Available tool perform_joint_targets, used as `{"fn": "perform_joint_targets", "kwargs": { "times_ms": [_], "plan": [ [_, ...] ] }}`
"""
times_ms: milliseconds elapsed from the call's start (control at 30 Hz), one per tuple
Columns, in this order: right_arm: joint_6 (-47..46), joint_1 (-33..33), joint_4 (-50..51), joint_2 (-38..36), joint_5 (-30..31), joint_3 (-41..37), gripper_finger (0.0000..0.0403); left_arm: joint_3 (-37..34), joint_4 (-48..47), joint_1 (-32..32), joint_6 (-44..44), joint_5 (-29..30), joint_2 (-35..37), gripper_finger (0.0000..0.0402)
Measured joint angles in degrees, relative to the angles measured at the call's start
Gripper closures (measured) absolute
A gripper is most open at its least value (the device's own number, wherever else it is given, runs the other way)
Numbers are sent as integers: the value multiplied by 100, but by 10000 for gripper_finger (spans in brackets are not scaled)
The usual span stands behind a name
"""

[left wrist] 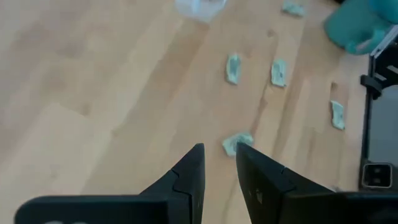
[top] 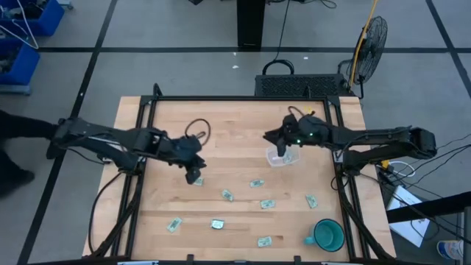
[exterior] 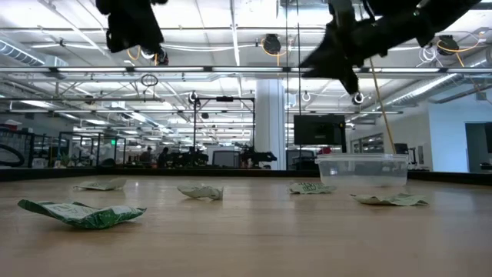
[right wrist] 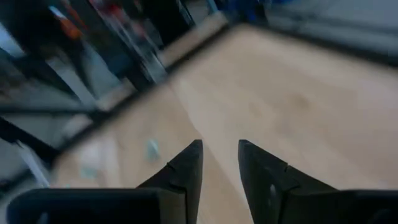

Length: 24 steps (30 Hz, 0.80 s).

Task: Pick and place Stevia / Truvia into bins
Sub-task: Put the green stevia packet into the transparent bin

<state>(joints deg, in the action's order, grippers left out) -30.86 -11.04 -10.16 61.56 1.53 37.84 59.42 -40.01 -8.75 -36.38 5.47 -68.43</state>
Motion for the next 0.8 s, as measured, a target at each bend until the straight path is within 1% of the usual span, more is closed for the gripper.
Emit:
{"fn": "perform_joint_targets", "kwargs": {
  "times_ms": [67,133,300,467,633,800],
  "plan": [
    [6,35,-442,4,36,1,308,0,-14,-4,-452,-74,-268,304],
    [11,72,-691,39,220,2,308,0,-70,-25,-840,-78,-555,305],
    [32,98,-602,72,588,-2,308,-2,-91,-39,-1276,-99,-1317,305],
    [10,96,-569,82,592,-2,308,-2,-112,-39,-1956,-103,-1966,305],
    [8,96,-572,83,593,-2,308,-4,-427,-39,-2594,-101,-2425,305],
    [9,96,-573,82,592,-2,309,-7,-634,-39,-2717,-192,-2831,305]
  ]
}}
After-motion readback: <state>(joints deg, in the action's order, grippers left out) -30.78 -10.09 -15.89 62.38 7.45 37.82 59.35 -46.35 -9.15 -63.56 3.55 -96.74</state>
